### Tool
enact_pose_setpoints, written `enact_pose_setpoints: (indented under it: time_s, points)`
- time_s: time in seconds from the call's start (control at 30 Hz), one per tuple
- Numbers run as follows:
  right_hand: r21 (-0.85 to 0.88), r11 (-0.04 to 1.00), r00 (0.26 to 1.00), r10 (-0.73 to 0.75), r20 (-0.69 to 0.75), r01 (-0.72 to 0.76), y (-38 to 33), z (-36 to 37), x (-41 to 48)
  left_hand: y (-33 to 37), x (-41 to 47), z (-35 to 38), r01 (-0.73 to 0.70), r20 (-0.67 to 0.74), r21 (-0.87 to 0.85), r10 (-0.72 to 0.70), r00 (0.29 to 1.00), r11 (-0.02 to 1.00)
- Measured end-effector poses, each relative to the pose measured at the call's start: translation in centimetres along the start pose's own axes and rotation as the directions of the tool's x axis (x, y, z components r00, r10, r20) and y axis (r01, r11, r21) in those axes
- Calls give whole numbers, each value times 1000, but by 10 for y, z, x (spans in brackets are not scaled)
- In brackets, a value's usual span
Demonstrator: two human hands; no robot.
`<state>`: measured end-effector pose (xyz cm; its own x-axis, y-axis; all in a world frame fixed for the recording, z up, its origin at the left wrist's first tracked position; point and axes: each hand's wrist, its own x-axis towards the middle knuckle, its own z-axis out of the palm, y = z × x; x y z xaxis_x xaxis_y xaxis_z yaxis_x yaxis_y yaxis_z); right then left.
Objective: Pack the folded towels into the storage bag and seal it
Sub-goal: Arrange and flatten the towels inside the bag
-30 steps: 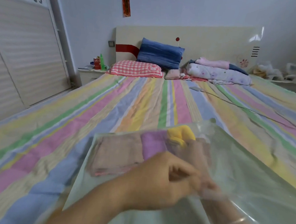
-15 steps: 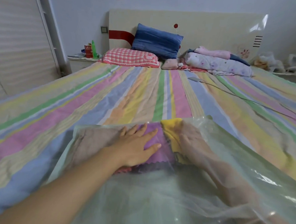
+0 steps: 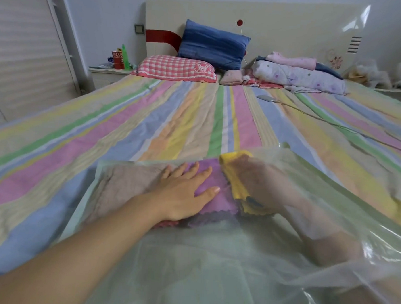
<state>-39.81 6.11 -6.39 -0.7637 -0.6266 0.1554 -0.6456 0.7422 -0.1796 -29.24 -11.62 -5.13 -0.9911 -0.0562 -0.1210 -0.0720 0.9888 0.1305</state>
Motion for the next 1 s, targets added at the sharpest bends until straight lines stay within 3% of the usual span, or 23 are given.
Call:
enact_pose_setpoints:
  time_s: [0.13, 0.3, 0.4, 0.47, 0.53, 0.6, 0.67, 0.87, 0.97, 1.0]
  points:
    - [-130, 986, 995, -101, 28, 104, -5, 4, -8, -3, 0, 3, -16, -16, 45, 17, 1000, 999]
    - [-318, 937, 980, -90, 180, 144, 5, 19, -7, -6, -4, 9, -47, -55, 176, 57, 997, 983]
    - [-181, 978, 964, -50, 260, 100, 1, 6, 1, -5, -3, 12, -34, -68, 147, 45, 997, 989]
    - [-21, 998, 973, 60, 224, -57, -7, -12, 8, -4, -2, 15, -17, -76, 101, 24, 997, 995]
    - [26, 981, 975, 186, 122, -190, -9, -17, 9, -4, -1, 17, -14, -81, 82, 21, 996, 997]
    - [-60, 992, 994, 111, -24, -112, -10, 0, 3, -4, -1, 19, -22, -90, 94, 30, 995, 995]
    - [-99, 995, 999, -11, -47, 6, -10, 25, 3, -5, -2, 21, -24, -107, 108, 36, 994, 994]
    - [-259, 966, 999, -7, 54, 20, -3, 41, 18, -4, -1, 28, -45, -141, 150, 66, 988, 988]
    - [-254, 967, 1000, -23, 3, 23, -7, 39, 15, -4, -1, 31, -35, -159, 184, 64, 985, 982]
    - [-176, 984, 996, -2, -92, -14, -8, 37, 13, -3, -2, 30, -26, -193, 216, 69, 979, 976]
